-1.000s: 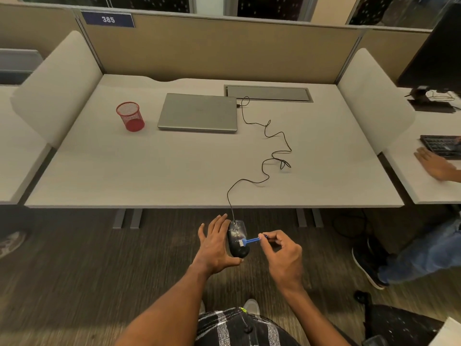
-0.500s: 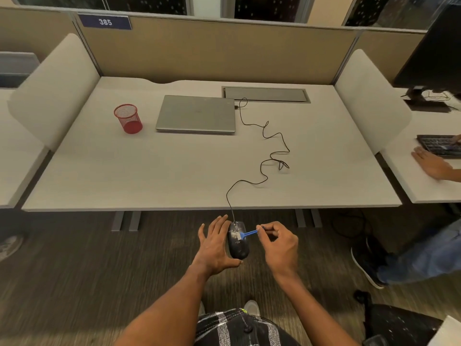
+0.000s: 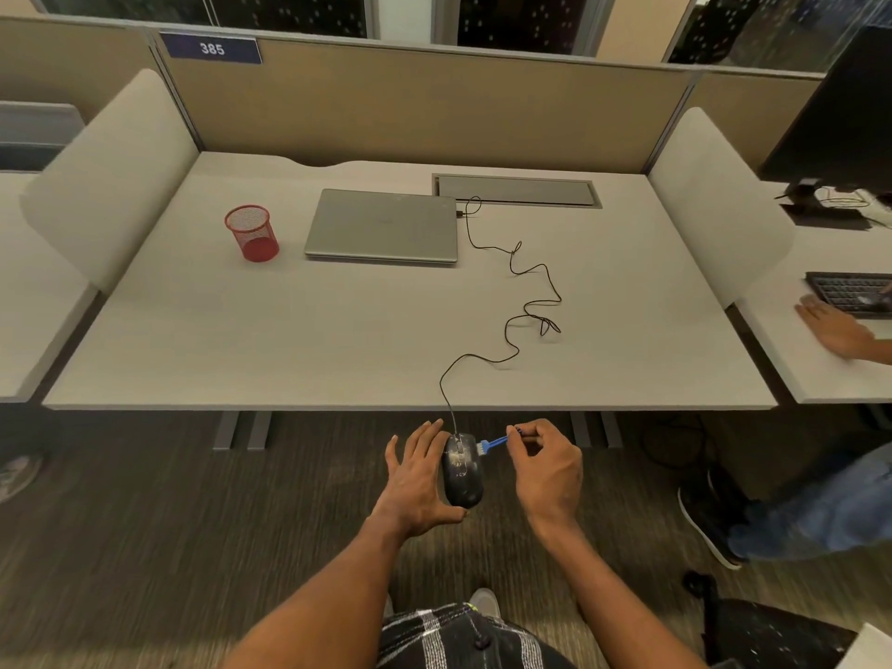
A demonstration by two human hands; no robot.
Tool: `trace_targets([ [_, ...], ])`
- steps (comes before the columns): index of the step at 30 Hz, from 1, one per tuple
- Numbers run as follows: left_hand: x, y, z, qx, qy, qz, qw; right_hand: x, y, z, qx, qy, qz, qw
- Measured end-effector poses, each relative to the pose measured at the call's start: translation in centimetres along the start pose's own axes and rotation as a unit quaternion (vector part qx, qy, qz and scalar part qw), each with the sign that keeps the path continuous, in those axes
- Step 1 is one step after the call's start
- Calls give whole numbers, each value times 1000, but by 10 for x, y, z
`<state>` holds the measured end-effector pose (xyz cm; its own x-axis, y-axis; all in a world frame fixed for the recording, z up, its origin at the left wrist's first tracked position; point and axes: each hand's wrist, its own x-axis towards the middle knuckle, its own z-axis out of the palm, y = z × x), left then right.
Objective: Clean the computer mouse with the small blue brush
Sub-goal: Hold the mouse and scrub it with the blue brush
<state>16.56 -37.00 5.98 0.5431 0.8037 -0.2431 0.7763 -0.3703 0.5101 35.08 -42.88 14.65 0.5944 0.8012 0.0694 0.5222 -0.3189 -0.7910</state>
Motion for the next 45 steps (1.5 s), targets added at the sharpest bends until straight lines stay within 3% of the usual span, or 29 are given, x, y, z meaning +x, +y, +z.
trace_targets([
  [7,0,0,2,7,-2,2,1000,12,-7,3,20,-8,24,999],
  [12,-1,0,4,10,-3,2,1000,13,-2,5,-39,-5,9,999],
  [18,-2,-1,4,12,-3,0,1000,16,-3,6,13,-15,24,1000],
  [23,-2,-1,4,9,-4,1,1000,14,-1,6,-47,0,0,999],
  [37,-5,0,4,10,-9,-1,1000,21,-7,12,8,-28,41,999],
  [45,-7,1,5,-3,2,4,1000,24,-10,14,19,-28,14,999],
])
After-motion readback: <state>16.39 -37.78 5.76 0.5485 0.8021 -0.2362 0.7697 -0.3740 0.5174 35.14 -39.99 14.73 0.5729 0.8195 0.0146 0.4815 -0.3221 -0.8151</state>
